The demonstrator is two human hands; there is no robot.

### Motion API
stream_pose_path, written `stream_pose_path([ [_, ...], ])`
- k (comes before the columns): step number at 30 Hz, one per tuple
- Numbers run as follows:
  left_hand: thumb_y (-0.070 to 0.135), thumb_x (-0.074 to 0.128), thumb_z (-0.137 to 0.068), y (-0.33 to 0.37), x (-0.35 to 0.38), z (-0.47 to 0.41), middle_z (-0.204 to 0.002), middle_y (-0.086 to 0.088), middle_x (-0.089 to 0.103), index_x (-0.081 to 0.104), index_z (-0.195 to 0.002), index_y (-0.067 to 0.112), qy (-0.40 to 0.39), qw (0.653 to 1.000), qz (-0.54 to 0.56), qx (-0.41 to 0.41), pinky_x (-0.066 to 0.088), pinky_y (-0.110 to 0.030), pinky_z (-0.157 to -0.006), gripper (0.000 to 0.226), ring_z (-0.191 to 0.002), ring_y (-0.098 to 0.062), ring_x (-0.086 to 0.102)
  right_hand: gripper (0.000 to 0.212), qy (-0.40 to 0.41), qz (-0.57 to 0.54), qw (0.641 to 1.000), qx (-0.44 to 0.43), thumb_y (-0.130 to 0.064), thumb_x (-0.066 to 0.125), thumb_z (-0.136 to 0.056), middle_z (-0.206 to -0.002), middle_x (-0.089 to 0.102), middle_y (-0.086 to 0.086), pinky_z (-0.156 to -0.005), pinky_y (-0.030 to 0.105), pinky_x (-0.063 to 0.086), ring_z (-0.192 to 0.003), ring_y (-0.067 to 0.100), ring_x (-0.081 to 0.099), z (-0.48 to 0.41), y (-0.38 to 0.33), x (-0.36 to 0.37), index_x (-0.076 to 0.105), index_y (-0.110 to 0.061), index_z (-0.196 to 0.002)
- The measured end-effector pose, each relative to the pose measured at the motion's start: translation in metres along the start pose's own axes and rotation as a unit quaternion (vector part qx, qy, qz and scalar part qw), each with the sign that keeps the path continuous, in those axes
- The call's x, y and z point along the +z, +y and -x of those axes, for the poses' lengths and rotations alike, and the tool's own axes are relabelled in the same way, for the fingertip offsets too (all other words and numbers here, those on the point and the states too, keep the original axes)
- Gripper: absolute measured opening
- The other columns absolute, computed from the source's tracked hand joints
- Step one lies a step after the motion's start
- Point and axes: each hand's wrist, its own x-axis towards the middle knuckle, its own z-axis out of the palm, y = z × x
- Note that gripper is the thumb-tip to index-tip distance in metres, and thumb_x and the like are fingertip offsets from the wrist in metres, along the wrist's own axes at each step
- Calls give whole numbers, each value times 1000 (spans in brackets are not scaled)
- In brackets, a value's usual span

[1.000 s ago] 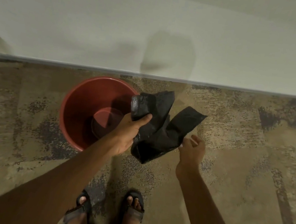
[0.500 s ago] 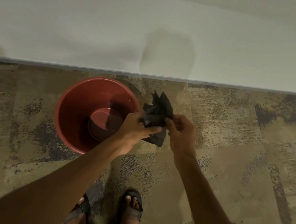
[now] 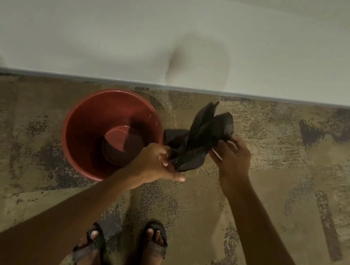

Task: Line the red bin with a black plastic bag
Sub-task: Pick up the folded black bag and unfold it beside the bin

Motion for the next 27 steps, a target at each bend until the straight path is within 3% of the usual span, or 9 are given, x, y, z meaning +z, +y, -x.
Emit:
stream_pose_path([
  [2,46,84,-61,6,-4,0,-71,13,71,69,-76,27,0,998,-48,38,50,-17,-65,28,-64,-6,66,23,-13,5,1000,-11,7,50,-92,-105,71,13,-73,28,60,-97,23,71,0,0,-1,57,-12,-101],
  [4,65,68,-64,12,-7,-4,-60,12,59,59,-69,29,100,991,-60,65,43,-16,-58,37,-53,-5,52,23,-27,11,999,-25,9,49,-91,-104,71,13,-72,28,59,-98,24,71,1,0,-3,53,-12,-99],
  [6,77,63,-59,16,-8,-10,-73,0,60,51,-80,21,183,981,-48,49,45,-24,-60,61,-61,-18,56,23,-30,18,999,-34,9,49,-91,-104,70,14,-70,27,59,-97,25,71,1,-1,-5,45,-12,-98],
  [8,81,65,-53,24,-8,-15,-94,-1,65,51,-97,18,144,989,-19,18,50,-18,-66,78,-80,-14,65,28,-30,26,998,-42,12,47,-91,-106,67,18,-71,29,60,-98,27,70,1,0,-6,40,-15,-92],
  [11,54,80,-61,30,-4,-22,-106,3,68,57,-107,21,50,999,16,5,57,-26,-81,61,-95,-9,68,33,-40,84,991,-91,18,43,-88,-110,62,26,-75,38,61,-104,33,66,1,-3,-6,42,-14,-79],
  [14,18,77,-76,29,-1,-25,-96,-6,72,64,-99,13,100,994,-4,33,57,-23,-70,28,-82,-10,71,34,-32,118,987,-101,18,42,-88,-120,58,23,-73,33,62,-109,32,61,1,-5,-9,55,-12,-76],
  [17,18,73,-81,28,-5,-23,-83,-3,72,64,-89,16,155,986,52,32,54,-16,-58,12,-69,-5,71,34,49,155,984,-67,12,41,-91,-122,60,10,-68,24,57,-102,21,62,-2,-6,-17,68,-9,-91],
  [21,21,74,-81,26,-9,-18,-76,-6,70,64,-85,2,193,980,37,33,52,-14,-54,22,-64,-5,67,21,152,202,966,-52,-11,50,-95,-95,66,3,-72,33,54,-88,20,64,-8,-4,-28,70,-15,-93],
  [27,30,66,-87,25,-8,-14,-77,-17,64,60,-89,-6,178,983,41,30,46,-16,-59,36,-68,-17,61,32,153,311,931,-118,-44,71,-81,-70,64,-4,-55,20,43,-67,10,63,-8,-5,-44,67,-13,-76],
])
